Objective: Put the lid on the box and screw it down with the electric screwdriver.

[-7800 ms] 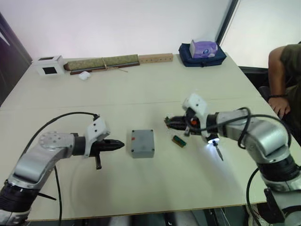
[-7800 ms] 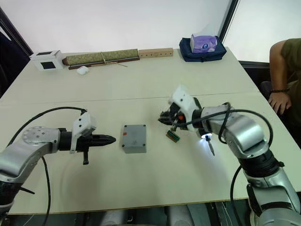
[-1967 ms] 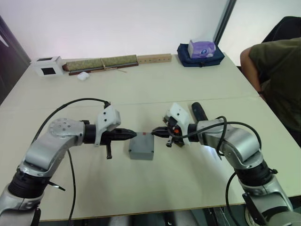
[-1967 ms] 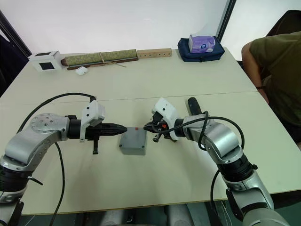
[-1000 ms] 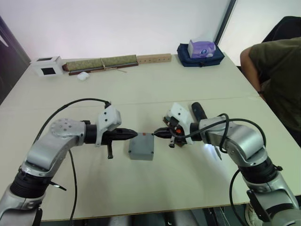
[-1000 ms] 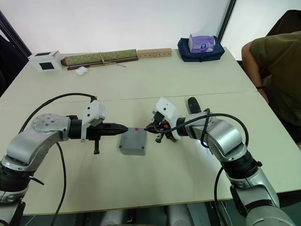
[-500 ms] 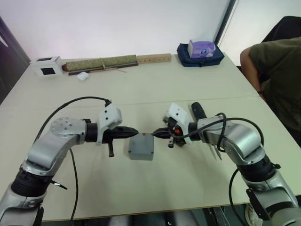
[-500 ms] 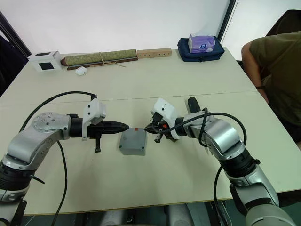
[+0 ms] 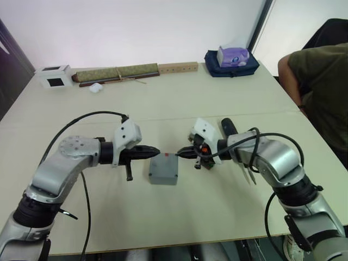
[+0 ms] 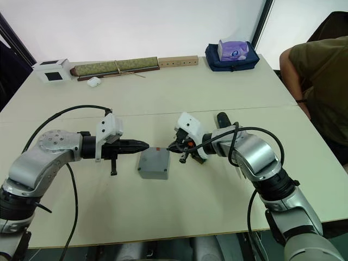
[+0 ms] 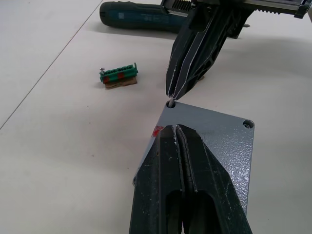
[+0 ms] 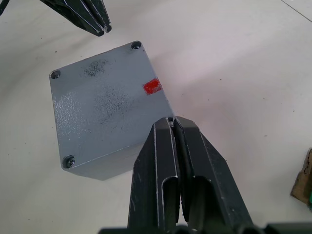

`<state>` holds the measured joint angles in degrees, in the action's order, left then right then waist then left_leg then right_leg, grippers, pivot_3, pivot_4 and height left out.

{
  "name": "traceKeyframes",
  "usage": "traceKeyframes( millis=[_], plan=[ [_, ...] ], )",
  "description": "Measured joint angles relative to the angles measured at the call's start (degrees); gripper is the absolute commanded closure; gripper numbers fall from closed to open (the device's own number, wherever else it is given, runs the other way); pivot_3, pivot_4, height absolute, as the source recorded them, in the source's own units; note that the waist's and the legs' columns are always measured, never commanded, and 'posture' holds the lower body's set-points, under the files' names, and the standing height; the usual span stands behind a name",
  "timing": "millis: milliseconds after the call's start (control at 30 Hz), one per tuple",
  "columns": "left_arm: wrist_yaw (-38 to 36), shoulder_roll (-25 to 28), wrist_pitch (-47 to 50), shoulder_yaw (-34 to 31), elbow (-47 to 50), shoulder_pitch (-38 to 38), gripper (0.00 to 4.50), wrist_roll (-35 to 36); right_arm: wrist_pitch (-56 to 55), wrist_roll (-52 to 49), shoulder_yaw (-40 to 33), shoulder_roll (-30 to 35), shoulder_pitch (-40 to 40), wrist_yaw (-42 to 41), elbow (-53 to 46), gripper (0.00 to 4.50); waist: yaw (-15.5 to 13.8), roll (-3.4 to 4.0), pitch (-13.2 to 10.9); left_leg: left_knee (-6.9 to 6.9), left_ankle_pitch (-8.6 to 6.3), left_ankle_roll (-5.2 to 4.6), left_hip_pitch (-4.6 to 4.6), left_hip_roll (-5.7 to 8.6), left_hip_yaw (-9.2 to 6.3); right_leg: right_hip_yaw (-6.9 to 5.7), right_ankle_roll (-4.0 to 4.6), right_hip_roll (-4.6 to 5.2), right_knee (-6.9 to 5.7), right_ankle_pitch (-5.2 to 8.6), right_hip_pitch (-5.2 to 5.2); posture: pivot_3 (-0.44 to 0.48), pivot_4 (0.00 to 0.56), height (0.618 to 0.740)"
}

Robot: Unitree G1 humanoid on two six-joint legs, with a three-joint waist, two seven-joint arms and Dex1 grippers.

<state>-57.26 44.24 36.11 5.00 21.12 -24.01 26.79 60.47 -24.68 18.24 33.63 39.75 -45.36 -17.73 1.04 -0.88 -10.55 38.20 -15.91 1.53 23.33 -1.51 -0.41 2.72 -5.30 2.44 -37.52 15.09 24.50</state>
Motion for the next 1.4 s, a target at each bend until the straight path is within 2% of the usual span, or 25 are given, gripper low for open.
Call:
traceKeyframes(
  millis=[1300,1400],
  plan=[
    [1.67,-0.45,0.08,-0.01,1.54,1.56,4.50,0.08,-0.78,1.05,1.26,-0.94,1.67,-2.33,1.08,4.45,0.02,0.00,0.00,0.00,0.00,0.00,0.00,0.00,0.00,0.00,0.00,0.00,0.00,0.00,0.00,0.000,0.150,0.740],
    [1.69,-0.45,0.09,-0.01,1.55,1.81,4.50,0.08,-0.78,1.34,1.83,-0.94,1.67,-2.37,1.09,3.72,0.01,0.00,0.00,0.00,0.00,0.00,0.00,0.00,-0.01,0.00,0.00,0.00,0.00,0.00,0.00,0.000,0.150,0.740]
  ],
)
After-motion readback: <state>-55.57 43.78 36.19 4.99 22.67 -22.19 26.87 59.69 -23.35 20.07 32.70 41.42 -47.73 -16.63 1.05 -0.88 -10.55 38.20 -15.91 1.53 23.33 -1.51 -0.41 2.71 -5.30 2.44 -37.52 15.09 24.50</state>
